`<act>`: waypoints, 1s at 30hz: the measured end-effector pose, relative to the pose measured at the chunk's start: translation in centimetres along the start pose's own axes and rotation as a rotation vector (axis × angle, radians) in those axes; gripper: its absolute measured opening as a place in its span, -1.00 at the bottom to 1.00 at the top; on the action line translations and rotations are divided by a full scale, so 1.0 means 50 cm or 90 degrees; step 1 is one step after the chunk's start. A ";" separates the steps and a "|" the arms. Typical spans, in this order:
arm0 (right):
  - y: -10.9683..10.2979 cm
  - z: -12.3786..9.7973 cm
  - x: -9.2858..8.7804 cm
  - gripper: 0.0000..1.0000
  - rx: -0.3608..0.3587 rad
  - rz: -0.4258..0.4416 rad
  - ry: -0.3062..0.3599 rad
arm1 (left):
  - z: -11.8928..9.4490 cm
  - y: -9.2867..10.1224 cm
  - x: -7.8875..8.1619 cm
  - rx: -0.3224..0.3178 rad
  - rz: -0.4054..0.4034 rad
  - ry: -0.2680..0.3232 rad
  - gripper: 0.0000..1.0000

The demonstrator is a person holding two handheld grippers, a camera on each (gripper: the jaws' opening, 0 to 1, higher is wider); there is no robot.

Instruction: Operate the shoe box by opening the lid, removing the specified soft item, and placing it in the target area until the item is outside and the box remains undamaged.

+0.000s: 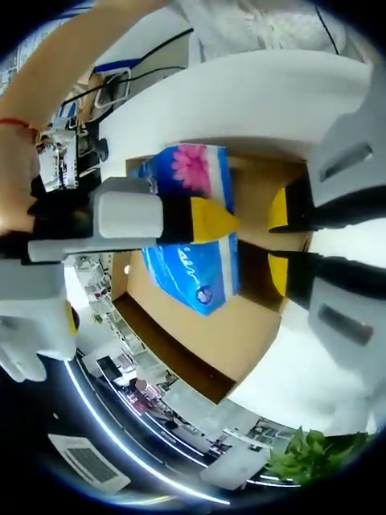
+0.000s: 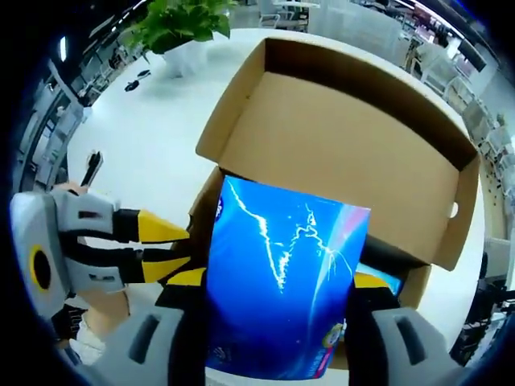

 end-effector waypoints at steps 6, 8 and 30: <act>0.016 -0.025 -0.022 0.34 -0.010 0.004 -0.004 | 0.001 0.002 0.001 -0.005 0.001 0.003 -0.82; 0.024 -0.032 -0.030 0.34 -0.017 0.007 -0.009 | 0.001 0.002 0.001 -0.005 -0.001 0.003 -0.82; 0.192 -0.116 -0.204 0.33 -0.087 0.112 -0.031 | 0.009 0.008 0.004 -0.012 -0.002 0.013 -0.82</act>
Point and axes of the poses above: the point that each gripper's makers call its tool centre point, and the gripper's own axes: z roughly forward along the fingers, y roughly to its right, x roughly out of its top, the point moved 6 cm from there along -z, roughly backward along the fingers, and after that the axes turned 14 degrees about -z, right-handed, at the moved point
